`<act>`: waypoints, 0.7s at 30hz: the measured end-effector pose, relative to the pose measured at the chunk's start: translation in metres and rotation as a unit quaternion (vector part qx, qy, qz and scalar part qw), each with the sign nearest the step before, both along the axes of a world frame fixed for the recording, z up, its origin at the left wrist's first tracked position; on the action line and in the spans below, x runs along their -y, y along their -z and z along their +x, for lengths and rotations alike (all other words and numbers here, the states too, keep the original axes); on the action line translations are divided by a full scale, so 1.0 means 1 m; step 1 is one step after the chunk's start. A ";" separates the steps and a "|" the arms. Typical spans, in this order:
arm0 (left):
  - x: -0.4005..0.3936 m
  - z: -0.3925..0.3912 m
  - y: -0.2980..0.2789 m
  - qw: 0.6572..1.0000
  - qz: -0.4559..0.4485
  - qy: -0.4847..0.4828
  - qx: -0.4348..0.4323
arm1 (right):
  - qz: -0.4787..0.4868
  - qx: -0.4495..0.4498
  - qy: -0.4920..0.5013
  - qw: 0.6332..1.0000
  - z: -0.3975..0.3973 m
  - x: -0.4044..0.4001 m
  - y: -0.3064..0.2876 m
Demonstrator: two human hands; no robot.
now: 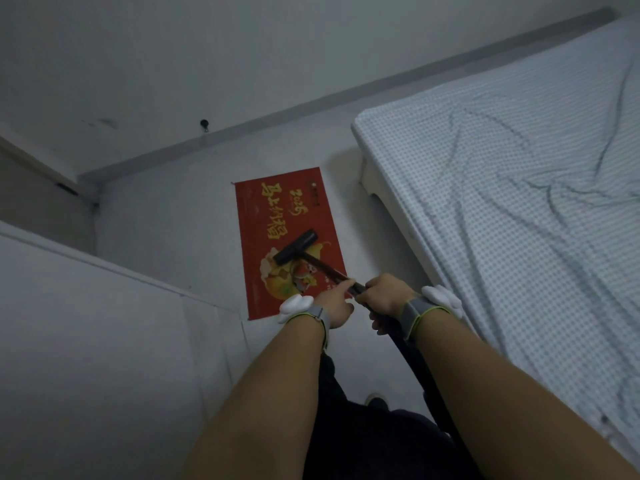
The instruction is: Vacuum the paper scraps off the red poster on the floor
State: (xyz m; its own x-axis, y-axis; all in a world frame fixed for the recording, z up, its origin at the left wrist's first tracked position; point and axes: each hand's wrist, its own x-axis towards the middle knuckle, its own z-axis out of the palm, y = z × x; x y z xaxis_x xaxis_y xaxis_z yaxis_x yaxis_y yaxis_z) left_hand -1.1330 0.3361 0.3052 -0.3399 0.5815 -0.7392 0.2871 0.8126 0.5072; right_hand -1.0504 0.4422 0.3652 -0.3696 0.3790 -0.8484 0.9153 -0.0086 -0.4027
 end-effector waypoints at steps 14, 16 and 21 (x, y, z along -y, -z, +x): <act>-0.066 -0.027 -0.005 0.990 0.005 0.140 0.030 | -0.018 0.083 0.068 0.994 0.012 -0.033 -0.010; -0.066 -0.010 -0.005 0.988 -0.003 0.151 0.037 | -0.016 0.086 0.073 0.993 0.030 -0.033 -0.012; -0.059 0.050 -0.008 0.980 -0.010 0.196 0.039 | -0.007 0.089 0.089 0.992 0.097 -0.022 -0.014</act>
